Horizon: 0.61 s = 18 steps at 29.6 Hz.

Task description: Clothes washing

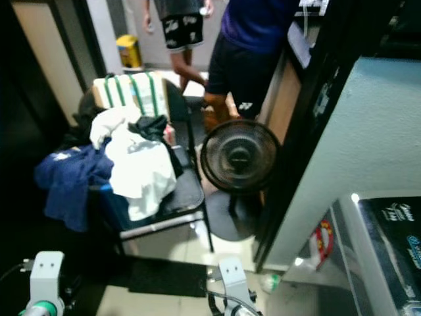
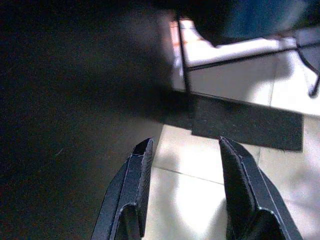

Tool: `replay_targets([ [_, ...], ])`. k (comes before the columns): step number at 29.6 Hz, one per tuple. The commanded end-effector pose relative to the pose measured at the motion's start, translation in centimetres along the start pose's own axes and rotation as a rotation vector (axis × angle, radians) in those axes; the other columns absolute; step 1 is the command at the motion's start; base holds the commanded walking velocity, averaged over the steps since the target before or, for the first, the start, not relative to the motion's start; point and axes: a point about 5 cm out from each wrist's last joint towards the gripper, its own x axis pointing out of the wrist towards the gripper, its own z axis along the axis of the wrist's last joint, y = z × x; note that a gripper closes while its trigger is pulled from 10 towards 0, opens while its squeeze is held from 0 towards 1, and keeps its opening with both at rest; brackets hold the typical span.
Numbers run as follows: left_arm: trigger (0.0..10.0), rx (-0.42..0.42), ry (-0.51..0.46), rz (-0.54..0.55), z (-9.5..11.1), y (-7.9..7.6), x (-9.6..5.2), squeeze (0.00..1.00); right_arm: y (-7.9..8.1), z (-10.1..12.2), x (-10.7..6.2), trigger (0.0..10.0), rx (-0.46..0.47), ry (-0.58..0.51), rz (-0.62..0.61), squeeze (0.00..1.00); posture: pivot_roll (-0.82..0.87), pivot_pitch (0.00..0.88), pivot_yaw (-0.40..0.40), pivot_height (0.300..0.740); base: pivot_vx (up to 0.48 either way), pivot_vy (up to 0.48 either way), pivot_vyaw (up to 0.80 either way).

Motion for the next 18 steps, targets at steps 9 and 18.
replay_targets([
  [9,10.0,0.126,-0.078,-0.18,1.2,-3.8,0.6,0.0,-0.7,4.6,0.9,10.0,0.069,-0.14,-0.022,0.0,0.09,0.0,0.011,0.74,0.0,0.0,0.0],
  [18,10.0,-0.07,-0.347,-0.196,5.0,-6.9,0.1,0.0,-2.3,9.2,0.7,10.0,0.132,-0.368,-0.029,0.0,0.03,0.0,-0.047,0.74,0.0,0.0,0.0],
])
